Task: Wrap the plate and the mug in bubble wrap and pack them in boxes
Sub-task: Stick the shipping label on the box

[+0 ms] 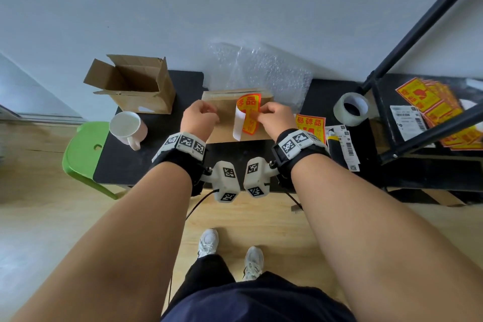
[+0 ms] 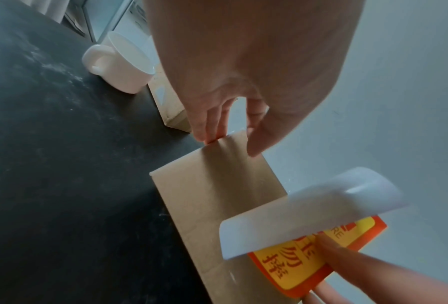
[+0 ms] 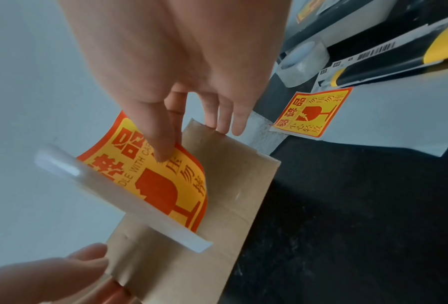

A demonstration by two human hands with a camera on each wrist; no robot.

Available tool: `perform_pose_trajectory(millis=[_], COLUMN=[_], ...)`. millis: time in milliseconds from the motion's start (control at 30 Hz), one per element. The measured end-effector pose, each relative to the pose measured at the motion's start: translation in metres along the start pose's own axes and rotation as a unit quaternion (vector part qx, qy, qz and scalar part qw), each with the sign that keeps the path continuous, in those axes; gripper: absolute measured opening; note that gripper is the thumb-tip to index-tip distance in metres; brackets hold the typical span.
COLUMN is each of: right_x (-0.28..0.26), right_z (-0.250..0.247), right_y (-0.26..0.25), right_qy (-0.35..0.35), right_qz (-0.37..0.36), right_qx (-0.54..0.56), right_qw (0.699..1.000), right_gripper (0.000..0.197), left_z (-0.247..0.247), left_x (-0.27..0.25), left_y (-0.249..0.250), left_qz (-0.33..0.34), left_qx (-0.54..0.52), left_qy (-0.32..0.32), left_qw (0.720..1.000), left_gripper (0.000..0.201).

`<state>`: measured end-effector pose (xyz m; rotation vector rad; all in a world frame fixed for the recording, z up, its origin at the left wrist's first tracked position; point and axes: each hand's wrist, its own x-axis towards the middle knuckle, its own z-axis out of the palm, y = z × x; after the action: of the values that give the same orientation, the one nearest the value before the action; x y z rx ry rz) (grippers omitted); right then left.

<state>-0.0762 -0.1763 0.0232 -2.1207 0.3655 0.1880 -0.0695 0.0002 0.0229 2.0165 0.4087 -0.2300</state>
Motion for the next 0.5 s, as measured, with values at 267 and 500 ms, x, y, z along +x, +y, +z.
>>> perform_pose_trajectory(millis=[267,500], right_x=[0.013,0.016], right_z=[0.011,0.014], right_y=[-0.030,-0.032], right_qy=[0.017,0.036], right_qz=[0.062,0.085], right_qx=[-0.001,-0.034], right_qw=[0.998,0.995], right_gripper=[0.019,0.016], left_z=[-0.003,-0.006], left_x=[0.011,0.016], left_y=[0.012,0.016], left_qz=[0.051,0.060], left_qx=[0.080,0.112], left_qy=[-0.086,-0.131], left_qw=[0.992,0.983], left_gripper=[0.068,0.089])
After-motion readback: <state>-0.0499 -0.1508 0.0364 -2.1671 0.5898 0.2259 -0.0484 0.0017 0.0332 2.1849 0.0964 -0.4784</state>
